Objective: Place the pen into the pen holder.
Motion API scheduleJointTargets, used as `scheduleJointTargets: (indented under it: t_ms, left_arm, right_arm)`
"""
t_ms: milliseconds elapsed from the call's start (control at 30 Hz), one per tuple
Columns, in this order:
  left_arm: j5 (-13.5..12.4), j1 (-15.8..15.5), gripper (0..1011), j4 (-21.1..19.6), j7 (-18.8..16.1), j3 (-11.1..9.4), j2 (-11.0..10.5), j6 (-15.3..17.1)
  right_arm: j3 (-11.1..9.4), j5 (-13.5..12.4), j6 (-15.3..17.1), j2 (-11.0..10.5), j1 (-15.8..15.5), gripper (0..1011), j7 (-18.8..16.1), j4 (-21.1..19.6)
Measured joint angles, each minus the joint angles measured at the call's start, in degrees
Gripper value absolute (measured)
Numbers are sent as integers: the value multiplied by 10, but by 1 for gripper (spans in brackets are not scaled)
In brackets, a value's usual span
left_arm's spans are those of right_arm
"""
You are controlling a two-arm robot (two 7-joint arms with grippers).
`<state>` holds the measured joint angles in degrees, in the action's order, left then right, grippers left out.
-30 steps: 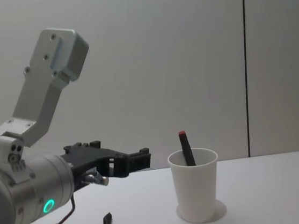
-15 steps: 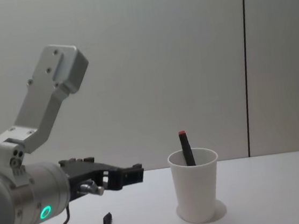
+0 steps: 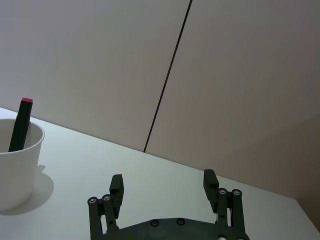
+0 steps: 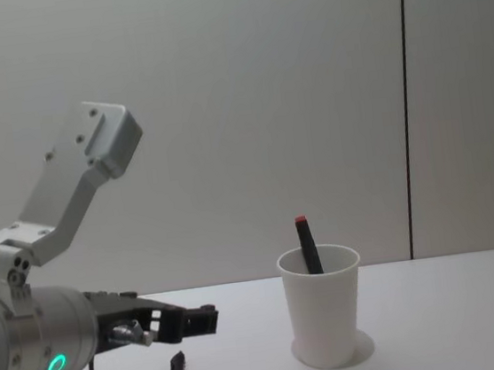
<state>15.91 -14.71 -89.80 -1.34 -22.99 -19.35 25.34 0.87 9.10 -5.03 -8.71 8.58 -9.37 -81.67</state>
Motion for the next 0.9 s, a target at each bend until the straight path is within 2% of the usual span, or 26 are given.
scheduleJointTargets:
  t_ms: [500,900]
  left_arm:
    - [24,-9,1000,42,-1,6,14,-2]
    - [29,-27,1000,82,9,9,29,3]
  right_arm:
    - [0,0,0,0,0,1001,0,0]
    - [0,0,0,0,0,1001,0,0]
